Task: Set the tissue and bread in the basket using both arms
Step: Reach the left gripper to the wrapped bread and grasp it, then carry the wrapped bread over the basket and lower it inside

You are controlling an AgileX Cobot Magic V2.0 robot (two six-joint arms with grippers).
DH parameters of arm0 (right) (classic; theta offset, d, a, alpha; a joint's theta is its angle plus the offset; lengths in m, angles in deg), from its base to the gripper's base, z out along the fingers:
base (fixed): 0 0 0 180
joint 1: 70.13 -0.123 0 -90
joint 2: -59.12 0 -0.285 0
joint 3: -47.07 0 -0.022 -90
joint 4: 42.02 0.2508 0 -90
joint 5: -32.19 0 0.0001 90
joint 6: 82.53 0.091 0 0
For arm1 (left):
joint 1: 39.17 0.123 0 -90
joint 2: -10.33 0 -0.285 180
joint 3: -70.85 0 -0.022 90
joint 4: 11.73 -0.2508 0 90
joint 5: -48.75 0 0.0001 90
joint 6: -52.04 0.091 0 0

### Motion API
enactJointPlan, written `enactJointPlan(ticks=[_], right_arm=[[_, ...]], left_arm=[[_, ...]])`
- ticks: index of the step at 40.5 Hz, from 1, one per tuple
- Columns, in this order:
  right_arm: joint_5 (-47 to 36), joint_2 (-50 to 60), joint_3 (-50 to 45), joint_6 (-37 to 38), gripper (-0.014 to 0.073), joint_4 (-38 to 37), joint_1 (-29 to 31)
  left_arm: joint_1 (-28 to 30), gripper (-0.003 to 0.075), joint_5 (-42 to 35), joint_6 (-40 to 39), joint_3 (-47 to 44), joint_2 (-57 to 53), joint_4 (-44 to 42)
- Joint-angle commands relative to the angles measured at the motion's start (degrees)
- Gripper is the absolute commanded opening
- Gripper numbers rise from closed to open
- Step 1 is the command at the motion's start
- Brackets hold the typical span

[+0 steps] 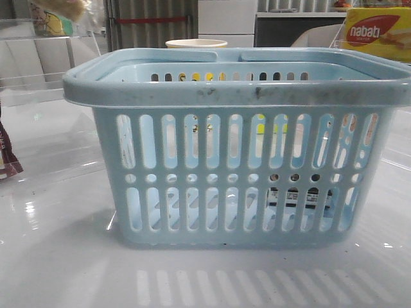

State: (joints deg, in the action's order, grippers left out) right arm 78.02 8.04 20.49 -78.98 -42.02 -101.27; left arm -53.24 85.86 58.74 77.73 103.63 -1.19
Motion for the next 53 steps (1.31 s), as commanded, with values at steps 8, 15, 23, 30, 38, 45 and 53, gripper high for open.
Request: enactJointPlan(ticks=[8, 15, 23, 30, 38, 45, 53], right_arm=[[-3.7, 0.0, 1.5, -0.4, 0.058, -0.8, -0.1], [-3.7, 0.0, 1.5, -0.4, 0.058, -0.8, -0.1], [-3.7, 0.0, 1.5, -0.4, 0.058, -0.8, -0.1], [-3.7, 0.0, 1.5, -0.4, 0.058, -0.8, -0.1], [-3.7, 0.0, 1.5, -0.4, 0.058, -0.8, -0.1], [-3.7, 0.0, 1.5, -0.4, 0.058, -0.8, -0.1], [-3.7, 0.0, 1.5, -0.4, 0.058, -0.8, -0.1]], left_arm=[[-14.1, 0.0097, 0.4, 2.2, 2.1, -1.6, 1.1], [-20.5, 0.0097, 0.4, 2.2, 2.1, 1.2, 0.9], [-23.0, 0.0097, 0.2, 2.2, 2.1, 6.4, 0.8], [-22.8, 0.0141, -0.3, 2.2, 2.1, 10.1, 0.7], [-22.8, 0.0386, -1.2, 2.2, 2.1, 10.6, 0.7], [-22.8, 0.04, -1.4, 2.2, 2.1, 10.2, 0.4], [-22.8, 0.0353, 0.0, 7.1, 2.1, 5.9, -0.6]])
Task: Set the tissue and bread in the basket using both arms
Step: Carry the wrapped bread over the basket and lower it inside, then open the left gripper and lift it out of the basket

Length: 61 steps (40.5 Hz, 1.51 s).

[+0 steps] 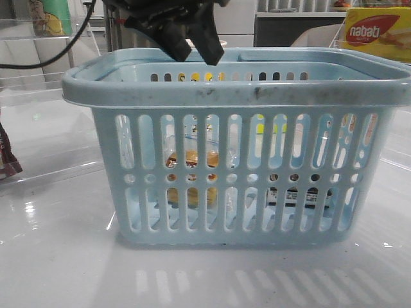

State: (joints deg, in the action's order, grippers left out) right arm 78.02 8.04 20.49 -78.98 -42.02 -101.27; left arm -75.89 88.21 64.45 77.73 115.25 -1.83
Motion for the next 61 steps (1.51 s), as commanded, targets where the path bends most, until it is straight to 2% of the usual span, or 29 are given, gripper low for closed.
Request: enactJointPlan(ticks=[1, 13, 20, 36, 42, 48, 56, 61], right_arm=[[-3.7, 0.0, 1.5, -0.4, 0.058, -0.8, -0.1], [-3.7, 0.0, 1.5, -0.4, 0.058, -0.8, -0.1], [-3.7, 0.0, 1.5, -0.4, 0.058, -0.8, -0.1], [-3.7, 0.0, 1.5, -0.4, 0.058, -0.8, -0.1], [-3.7, 0.0, 1.5, -0.4, 0.058, -0.8, -0.1], [-3.3, 0.0, 1.5, -0.4, 0.058, -0.8, -0.1], [-2.9, -0.5, 1.5, -0.4, 0.058, -0.8, -0.1], [-1.4, -1.4, 1.5, -0.4, 0.051, -1.9, -0.1]], left_arm=[[-0.1, 0.0347, -1.9, 1.4, 2.1, -6.9, -0.2], [-0.1, 0.0278, 5.4, 1.4, 2.0, -21.9, -0.9], [-0.1, 0.0274, 8.0, 1.4, -1.2, -30.0, -2.0], [-0.1, 0.0275, 2.1, 0.3, -26.2, -52.7, -2.0], [-0.1, 0.0274, 1.5, -2.3, -34.5, -60.2, -2.0], [-0.1, 0.0274, 0.2, -2.3, -40.0, -64.4, -2.1], [-0.1, 0.0274, -0.1, -2.3, -42.1, -64.8, -2.1], [-0.1, 0.0274, -0.1, -2.3, -42.1, -64.8, -2.1]])
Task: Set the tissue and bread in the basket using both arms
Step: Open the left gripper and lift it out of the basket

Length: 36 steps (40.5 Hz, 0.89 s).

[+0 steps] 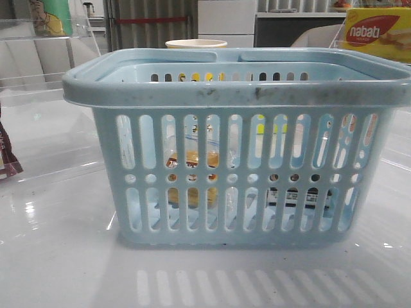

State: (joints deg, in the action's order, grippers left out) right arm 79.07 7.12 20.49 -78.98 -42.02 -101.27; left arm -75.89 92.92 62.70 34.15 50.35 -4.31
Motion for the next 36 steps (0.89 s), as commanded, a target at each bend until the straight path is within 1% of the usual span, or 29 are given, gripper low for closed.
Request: enactJointPlan(ticks=[1, 3, 4, 6, 10, 13, 16, 20, 29, 36], right_arm=[[-2.2, -0.6, 1.5, -0.4, 0.0486, -2.2, -0.1], [-1.8, -1.1, 1.5, -0.4, 0.0409, -2.4, -0.1], [-1.7, -1.4, 1.5, -0.4, 0.0388, -2.4, -0.1], [-1.4, -1.5, 1.5, -0.4, 0.0304, -2.4, -0.1], [-1.3, -2.1, 1.5, -0.4, 0.0177, -2.4, -0.1], [-1.3, -2.5, 1.5, -0.4, 0.0104, -2.4, -0.1], [-1.2, -2.5, 1.5, -0.4, 0.0057, -2.4, -0.1], [-0.8, -2.5, 1.5, -0.4, 0.0057, -2.9, -0.1], [0.1, -2.5, 1.5, -0.8, 0.0057, -9.1, -0.1], [0.1, -2.5, 1.5, -0.8, 0.0057, -9.2, -0.1]], left_arm=[[-0.1, 0.0274, -4.8, -0.5, 1.5, 0.1, 0.4], [-0.1, 0.0274, -4.8, -0.5, 1.5, 0.1, 0.4], [-0.1, 0.0274, -4.8, -0.5, 1.5, 0.1, 0.4], [-0.1, 0.0274, -4.8, -0.5, 1.5, 0.1, 0.4], [-0.1, 0.0274, -4.8, -0.5, 1.5, 0.1, 0.4], [-0.1, 0.0274, -4.8, -0.5, 1.5, 0.1, 0.3], [-0.1, 0.0274, -4.8, -0.5, 1.5, 0.1, 0.3], [-0.1, 0.0274, -4.8, -0.5, 1.5, 0.1, 0.3], [-0.1, 0.0274, -4.8, -0.5, 1.5, 0.1, 0.3], [-0.1, 0.0274, -4.8, -0.5, 1.5, 0.1, 0.3]])
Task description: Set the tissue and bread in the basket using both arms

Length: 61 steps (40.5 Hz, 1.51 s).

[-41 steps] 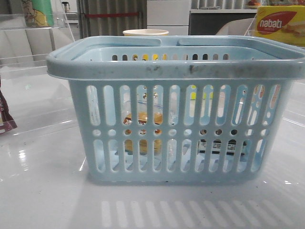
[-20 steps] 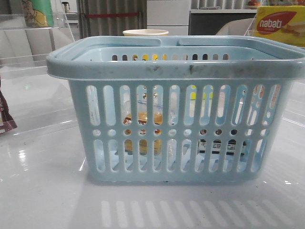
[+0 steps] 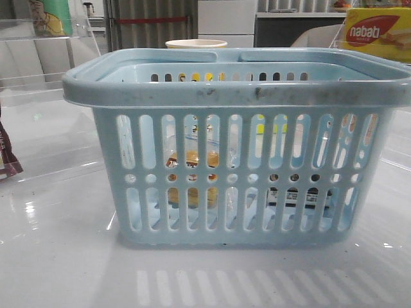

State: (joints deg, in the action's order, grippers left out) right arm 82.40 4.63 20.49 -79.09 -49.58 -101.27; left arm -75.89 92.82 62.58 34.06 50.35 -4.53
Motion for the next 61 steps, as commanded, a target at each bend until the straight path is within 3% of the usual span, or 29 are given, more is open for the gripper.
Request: enactJointPlan(ticks=[1, 18, 22, 31, 39, 42, 46, 49, 61], right_arm=[[-3.2, 0.0, 1.5, -0.7, 0.0057, -1.6, -0.1], [-3.2, 0.0, 1.5, -0.7, 0.0057, -1.6, -0.1], [-3.1, 0.0, 1.5, -0.7, 0.0057, -1.6, -0.1], [-3.1, 0.0, 1.5, -0.7, 0.0057, -1.6, -0.1], [-3.1, 0.0, 1.5, -0.7, 0.0057, -1.6, -0.1], [-3.1, 0.0, 1.5, -0.7, 0.0057, -1.6, -0.1], [-3.1, 0.0, 1.5, -0.7, 0.0057, -1.6, -0.1], [-3.1, 0.0, 1.5, -0.7, 0.0057, -1.6, -0.1], [-2.9, 0.0, 1.5, -0.7, 0.0057, -1.6, -0.1]], left_arm=[[-0.1, 0.0274, -4.7, -0.4, 1.6, 0.1, 0.5], [0.9, 0.0274, -7.9, -0.4, -1.3, -3.8, 0.6], [7.9, 0.0274, -13.1, 0.5, -6.7, -10.0, -1.4], [25.8, 0.0274, -36.4, 0.5, -24.8, -23.1, -0.4], [33.7, 0.0274, -43.2, 0.5, -33.6, -29.2, 4.8], [34.4, 0.0262, -43.2, -1.0, -35.3, -30.7, 4.3], [34.1, 0.0174, -43.1, -7.8, -37.0, -32.6, -3.7], [34.1, 0.0095, -43.7, -8.5, -38.4, -33.0, -4.6], [34.2, 0.0098, -44.7, -9.7, -40.3, -33.6, -6.4]])
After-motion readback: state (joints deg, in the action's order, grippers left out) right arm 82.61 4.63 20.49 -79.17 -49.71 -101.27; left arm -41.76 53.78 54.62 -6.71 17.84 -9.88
